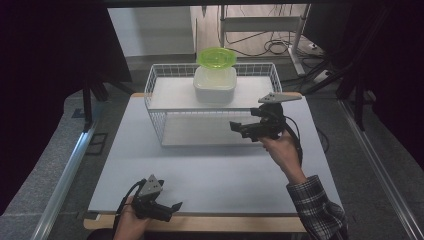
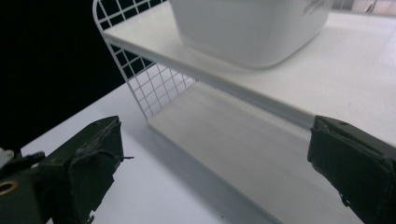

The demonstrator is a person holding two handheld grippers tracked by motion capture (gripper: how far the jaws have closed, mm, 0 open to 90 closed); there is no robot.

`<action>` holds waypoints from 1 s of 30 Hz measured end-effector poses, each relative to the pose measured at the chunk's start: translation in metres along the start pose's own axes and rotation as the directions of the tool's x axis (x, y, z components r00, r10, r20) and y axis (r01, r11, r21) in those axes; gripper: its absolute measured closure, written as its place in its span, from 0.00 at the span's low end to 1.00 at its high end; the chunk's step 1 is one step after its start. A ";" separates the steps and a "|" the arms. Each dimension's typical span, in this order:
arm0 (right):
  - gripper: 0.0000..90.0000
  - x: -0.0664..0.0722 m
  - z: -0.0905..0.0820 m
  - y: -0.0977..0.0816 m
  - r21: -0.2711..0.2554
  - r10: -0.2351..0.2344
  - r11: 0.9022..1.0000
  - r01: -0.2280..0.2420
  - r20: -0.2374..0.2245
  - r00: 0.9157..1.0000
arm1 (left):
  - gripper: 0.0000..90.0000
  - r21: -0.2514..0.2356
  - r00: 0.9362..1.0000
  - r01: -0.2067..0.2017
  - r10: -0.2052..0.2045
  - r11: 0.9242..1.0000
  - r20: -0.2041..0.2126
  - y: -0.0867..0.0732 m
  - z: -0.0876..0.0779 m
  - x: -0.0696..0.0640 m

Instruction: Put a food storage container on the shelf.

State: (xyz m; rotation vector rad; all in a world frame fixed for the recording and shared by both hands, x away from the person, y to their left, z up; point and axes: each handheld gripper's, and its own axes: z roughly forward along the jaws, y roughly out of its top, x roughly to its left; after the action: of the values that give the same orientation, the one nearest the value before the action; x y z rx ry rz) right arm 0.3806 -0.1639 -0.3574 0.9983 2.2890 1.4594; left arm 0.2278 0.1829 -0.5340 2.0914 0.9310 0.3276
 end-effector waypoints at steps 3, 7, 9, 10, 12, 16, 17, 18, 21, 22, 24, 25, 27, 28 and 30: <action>0.03 0.003 0.000 -0.009 0.011 -0.008 1.000 0.008 -0.001 1.000 | 0.00 0.002 1.000 0.000 0.000 1.000 0.000 0.000 0.000 0.000; 0.03 0.004 -0.001 -0.021 0.018 -0.008 1.000 0.009 -0.011 1.000 | 0.00 0.004 1.000 -0.002 0.002 1.000 0.001 0.000 0.000 0.000; 0.03 0.003 -0.002 -0.027 0.018 -0.010 1.000 0.010 -0.010 1.000 | 0.00 0.004 1.000 -0.002 0.002 1.000 0.001 0.000 0.000 0.000; 0.03 0.003 -0.002 -0.031 0.025 -0.001 1.000 0.002 -0.008 1.000 | 0.00 0.004 1.000 -0.002 0.002 1.000 0.001 0.000 0.000 0.000; 0.03 0.002 -0.002 -0.037 0.028 -0.007 1.000 0.007 0.006 1.000 | 0.00 0.004 1.000 -0.002 0.002 1.000 0.001 0.000 0.000 0.000; 0.02 0.001 -0.003 -0.051 0.037 -0.020 0.999 0.019 0.033 0.999 | 0.00 0.003 1.000 -0.001 0.001 1.000 0.002 0.000 0.000 0.000; 0.02 0.001 -0.004 -0.055 0.040 -0.022 0.999 0.021 0.037 0.999 | 0.00 0.003 1.000 -0.001 0.001 1.000 0.002 0.000 0.000 0.000; 0.01 0.001 -0.004 -0.059 0.042 -0.024 0.999 0.023 0.037 0.999 | 0.00 0.001 1.000 0.000 0.000 1.000 0.003 0.000 0.000 0.000; 0.00 0.000 -0.004 -0.073 0.049 -0.024 0.999 0.022 0.037 0.999 | 0.00 -0.004 1.000 0.000 0.000 1.000 0.007 0.000 0.000 0.000; 0.00 0.000 -0.004 -0.077 0.060 -0.021 0.998 0.019 0.031 0.999 | 0.00 -0.006 1.000 0.001 -0.001 1.000 0.007 0.000 0.000 0.000; 0.00 0.000 -0.003 -0.086 0.075 -0.015 0.997 0.013 0.028 0.999 | 0.01 -0.007 1.000 0.008 -0.008 1.000 0.010 0.000 -0.001 0.001; 0.00 0.000 -0.003 -0.090 0.080 -0.010 0.997 0.008 0.025 1.000 | 0.01 -0.008 1.000 0.010 -0.010 1.000 0.011 0.000 -0.001 0.001; 0.00 0.001 -0.003 -0.097 0.087 -0.007 0.996 0.005 0.024 1.000 | 0.01 -0.010 1.000 0.014 -0.014 1.000 0.014 0.000 -0.001 0.001; 0.00 0.001 -0.004 -0.101 0.092 -0.010 0.996 0.007 0.026 1.000 | 0.01 -0.012 1.000 0.017 -0.017 1.000 0.015 0.000 -0.001 0.001; 0.00 0.002 -0.005 -0.108 0.100 -0.012 0.995 0.009 0.031 0.999 | 0.01 -0.012 1.000 0.018 -0.018 1.000 0.017 0.000 -0.002 0.001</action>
State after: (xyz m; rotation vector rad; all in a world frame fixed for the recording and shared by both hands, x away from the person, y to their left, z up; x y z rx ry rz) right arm 0.3321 -0.1945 -0.4490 1.0279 2.3613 1.3267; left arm 0.2278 0.1848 -0.5333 2.0703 0.9345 0.3052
